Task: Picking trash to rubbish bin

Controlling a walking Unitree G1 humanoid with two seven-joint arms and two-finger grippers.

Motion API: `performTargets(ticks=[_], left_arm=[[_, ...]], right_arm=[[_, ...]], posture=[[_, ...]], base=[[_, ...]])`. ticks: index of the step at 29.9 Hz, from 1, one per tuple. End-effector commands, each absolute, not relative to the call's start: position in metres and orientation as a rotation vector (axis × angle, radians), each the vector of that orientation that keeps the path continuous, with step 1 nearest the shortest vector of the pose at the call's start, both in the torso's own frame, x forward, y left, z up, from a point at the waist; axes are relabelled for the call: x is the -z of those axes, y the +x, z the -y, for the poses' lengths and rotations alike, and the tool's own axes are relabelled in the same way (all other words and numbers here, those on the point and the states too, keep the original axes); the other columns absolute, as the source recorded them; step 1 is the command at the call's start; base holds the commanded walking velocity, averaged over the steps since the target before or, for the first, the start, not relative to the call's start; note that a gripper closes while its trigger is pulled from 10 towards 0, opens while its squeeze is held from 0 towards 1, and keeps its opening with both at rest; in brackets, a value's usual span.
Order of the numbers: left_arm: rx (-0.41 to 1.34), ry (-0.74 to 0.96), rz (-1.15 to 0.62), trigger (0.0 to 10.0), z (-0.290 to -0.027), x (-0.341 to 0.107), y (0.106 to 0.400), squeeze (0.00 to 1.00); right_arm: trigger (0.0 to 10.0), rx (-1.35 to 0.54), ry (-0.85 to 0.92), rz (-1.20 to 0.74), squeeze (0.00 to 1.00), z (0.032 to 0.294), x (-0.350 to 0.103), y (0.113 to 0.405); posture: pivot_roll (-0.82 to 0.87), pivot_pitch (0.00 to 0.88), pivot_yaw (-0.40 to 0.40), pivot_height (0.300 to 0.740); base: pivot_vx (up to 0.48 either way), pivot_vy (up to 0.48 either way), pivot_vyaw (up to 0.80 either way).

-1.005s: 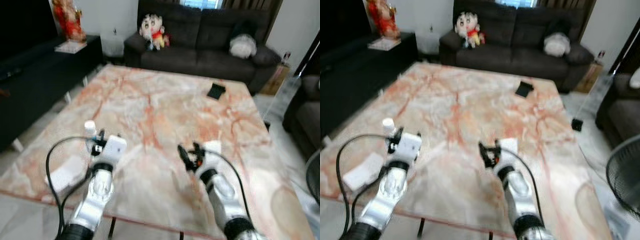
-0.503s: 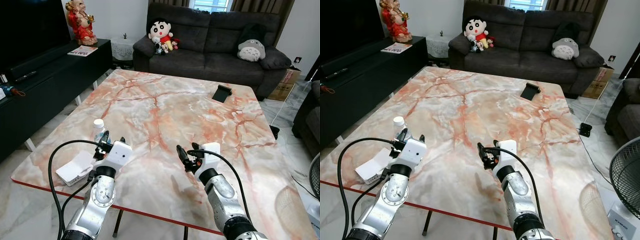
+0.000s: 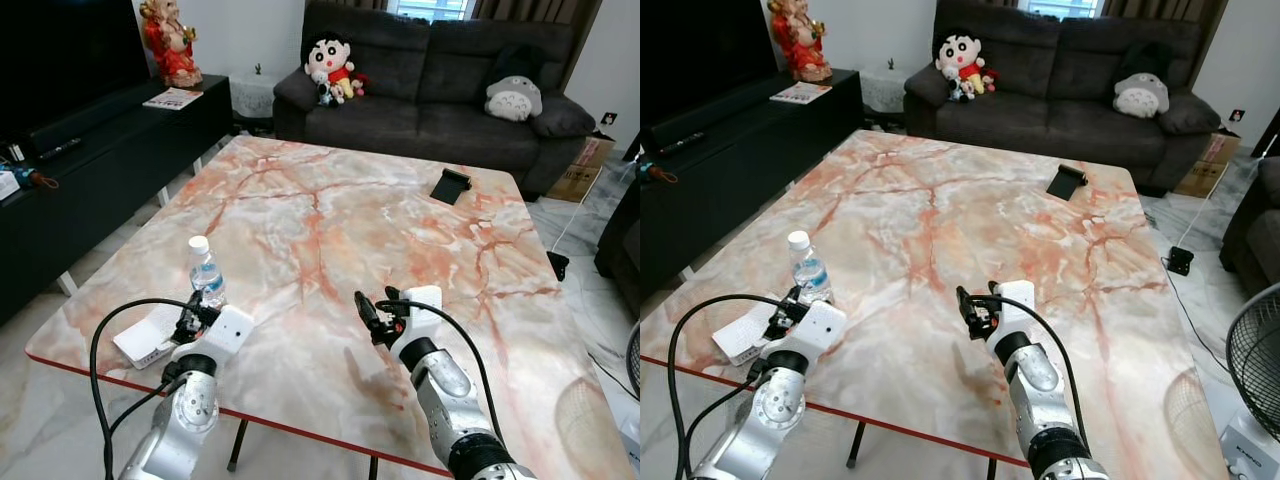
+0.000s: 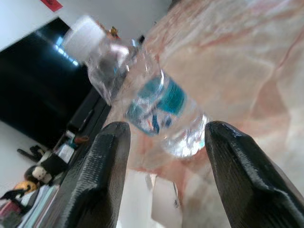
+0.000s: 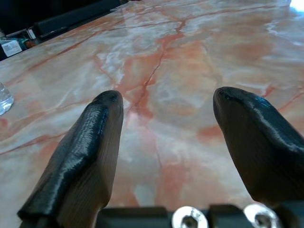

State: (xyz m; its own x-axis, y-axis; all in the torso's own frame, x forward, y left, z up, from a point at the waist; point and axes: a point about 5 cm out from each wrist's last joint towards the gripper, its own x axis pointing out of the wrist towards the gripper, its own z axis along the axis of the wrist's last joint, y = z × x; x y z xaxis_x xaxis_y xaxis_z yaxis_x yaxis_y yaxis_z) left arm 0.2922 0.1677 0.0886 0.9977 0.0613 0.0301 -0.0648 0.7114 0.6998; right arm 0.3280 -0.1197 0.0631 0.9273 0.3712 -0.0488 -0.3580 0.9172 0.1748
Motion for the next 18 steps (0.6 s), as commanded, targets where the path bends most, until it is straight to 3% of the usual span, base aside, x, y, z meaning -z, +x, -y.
performTargets(ticks=[1, 18], left_arm=[[-0.069, 0.830, -0.017, 10.0, -0.165, -0.089, 0.291, 0.00], [-0.067, 0.901, -0.080, 10.0, -0.164, -0.092, 0.278, 0.00]], right_arm=[[10.0, -0.369, 0.173, -0.087, 0.00, 0.121, -0.063, 0.329], [10.0, -0.373, 0.176, -0.087, 0.00, 0.122, -0.064, 0.329]], posture=[[0.01, 0.028, -0.074, 0.740], [0.02, 0.032, -0.076, 0.740]], base=[[0.000, 0.000, 0.00], [0.000, 0.000, 0.00]])
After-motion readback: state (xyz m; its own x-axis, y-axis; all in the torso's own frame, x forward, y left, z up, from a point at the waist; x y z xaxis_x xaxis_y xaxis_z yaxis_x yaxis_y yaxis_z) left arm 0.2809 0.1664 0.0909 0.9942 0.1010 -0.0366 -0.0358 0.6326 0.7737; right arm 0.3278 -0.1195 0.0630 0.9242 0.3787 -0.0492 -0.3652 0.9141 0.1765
